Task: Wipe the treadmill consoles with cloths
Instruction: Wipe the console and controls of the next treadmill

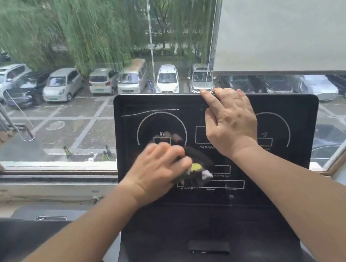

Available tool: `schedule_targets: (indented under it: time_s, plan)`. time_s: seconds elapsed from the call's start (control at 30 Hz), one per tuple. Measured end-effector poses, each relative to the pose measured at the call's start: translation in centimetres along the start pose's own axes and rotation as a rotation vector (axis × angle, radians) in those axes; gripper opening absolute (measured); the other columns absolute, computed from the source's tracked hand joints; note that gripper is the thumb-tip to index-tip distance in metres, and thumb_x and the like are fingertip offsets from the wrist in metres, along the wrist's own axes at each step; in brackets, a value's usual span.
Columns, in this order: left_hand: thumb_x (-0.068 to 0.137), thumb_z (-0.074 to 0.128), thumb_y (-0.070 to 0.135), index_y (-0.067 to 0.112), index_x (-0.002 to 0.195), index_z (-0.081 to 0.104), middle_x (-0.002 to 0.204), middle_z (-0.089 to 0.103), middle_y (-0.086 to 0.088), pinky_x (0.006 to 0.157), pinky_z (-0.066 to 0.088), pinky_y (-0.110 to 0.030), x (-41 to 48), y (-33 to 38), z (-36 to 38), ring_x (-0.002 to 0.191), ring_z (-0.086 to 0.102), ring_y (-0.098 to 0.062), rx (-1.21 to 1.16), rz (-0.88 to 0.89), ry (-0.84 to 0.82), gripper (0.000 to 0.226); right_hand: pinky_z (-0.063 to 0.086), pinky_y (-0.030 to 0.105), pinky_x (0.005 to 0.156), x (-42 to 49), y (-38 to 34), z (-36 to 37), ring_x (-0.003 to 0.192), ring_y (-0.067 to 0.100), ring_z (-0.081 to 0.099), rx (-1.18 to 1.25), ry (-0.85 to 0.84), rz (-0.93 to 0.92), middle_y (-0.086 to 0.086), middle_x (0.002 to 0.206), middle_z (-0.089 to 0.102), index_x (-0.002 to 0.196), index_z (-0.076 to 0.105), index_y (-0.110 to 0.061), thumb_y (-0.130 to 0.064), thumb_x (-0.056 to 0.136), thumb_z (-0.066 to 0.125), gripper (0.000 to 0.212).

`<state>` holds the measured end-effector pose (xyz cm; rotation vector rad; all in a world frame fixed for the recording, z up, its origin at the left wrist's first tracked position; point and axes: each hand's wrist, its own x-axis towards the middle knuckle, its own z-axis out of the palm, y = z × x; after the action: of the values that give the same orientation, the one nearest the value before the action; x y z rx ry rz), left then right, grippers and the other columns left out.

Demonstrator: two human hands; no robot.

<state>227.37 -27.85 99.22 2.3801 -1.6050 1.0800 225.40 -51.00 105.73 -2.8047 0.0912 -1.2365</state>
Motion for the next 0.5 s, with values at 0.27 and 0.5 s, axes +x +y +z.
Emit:
schedule_targets:
  time_s: [0.27, 0.5]
  plan:
    - [0.083, 0.072, 0.020, 0.020, 0.129, 0.064, 0.123, 0.049, -0.007, 0.094, 0.047, -0.046, 4.9, 0.1, -0.4, 0.109, 0.046, -0.035, -0.160, -0.866, 0.369, 0.047, 0.023, 0.045, 0.128, 0.0, -0.4, 0.4, 0.139, 0.024, 0.052, 0.033, 0.079, 0.024, -0.001, 0.142, 0.063, 0.144, 0.062, -0.030, -0.033, 0.099, 0.046, 0.047]
    - [0.086, 0.062, 0.032, 0.022, 0.122, 0.064, 0.120, 0.059, -0.004, 0.081, 0.049, -0.049, 0.6, 1.6, 0.4, 0.101, 0.058, -0.032, -0.052, 0.016, -0.041, 0.038, 0.029, 0.047, 0.125, 0.3, -0.7, -0.5, 0.135, 0.021, 0.058, 0.069, 0.101, 0.031, -0.002, 0.139, 0.068, 0.138, 0.068, -0.027, -0.030, 0.097, 0.044, 0.048]
